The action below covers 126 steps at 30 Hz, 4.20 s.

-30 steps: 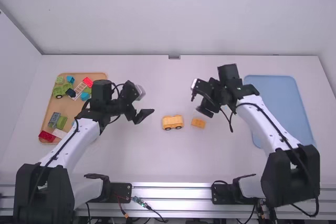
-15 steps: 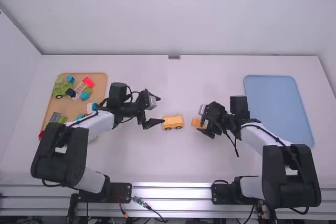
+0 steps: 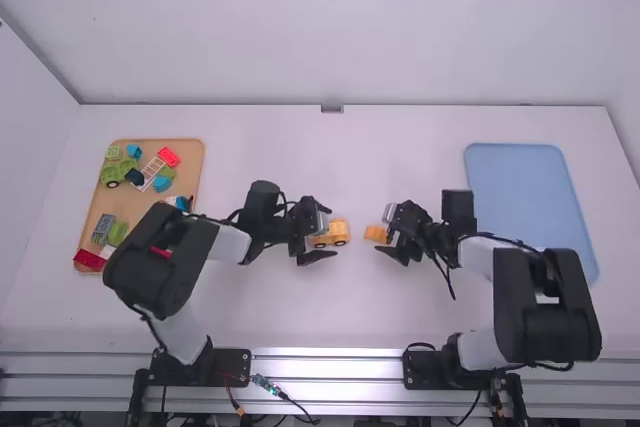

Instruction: Assemble lego blocks to make yellow taxi

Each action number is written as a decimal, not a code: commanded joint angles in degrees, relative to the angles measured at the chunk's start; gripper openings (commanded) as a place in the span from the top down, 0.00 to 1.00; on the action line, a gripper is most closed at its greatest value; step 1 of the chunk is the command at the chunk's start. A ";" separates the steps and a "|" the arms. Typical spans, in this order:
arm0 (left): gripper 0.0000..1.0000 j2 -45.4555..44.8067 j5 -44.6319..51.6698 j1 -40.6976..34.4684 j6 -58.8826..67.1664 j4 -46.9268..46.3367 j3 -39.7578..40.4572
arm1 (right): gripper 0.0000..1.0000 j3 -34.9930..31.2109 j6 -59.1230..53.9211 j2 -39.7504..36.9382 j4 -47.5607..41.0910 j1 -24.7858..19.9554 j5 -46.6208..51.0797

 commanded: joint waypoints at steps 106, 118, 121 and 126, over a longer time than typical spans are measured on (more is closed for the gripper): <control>0.60 12.20 4.04 3.48 21.87 -7.52 4.09 | 0.64 9.42 -1.90 14.96 -6.21 4.46 1.95; 0.62 12.20 4.09 3.87 21.68 -7.50 4.09 | 0.55 9.35 -1.92 14.96 -7.21 2.89 1.90; 0.62 12.20 4.22 3.89 21.68 -7.54 4.09 | 0.59 9.38 -1.92 14.96 -7.50 3.34 2.08; 0.63 12.20 4.22 3.89 21.68 -7.54 4.09 | 0.70 9.42 -1.95 14.96 -7.50 3.54 2.12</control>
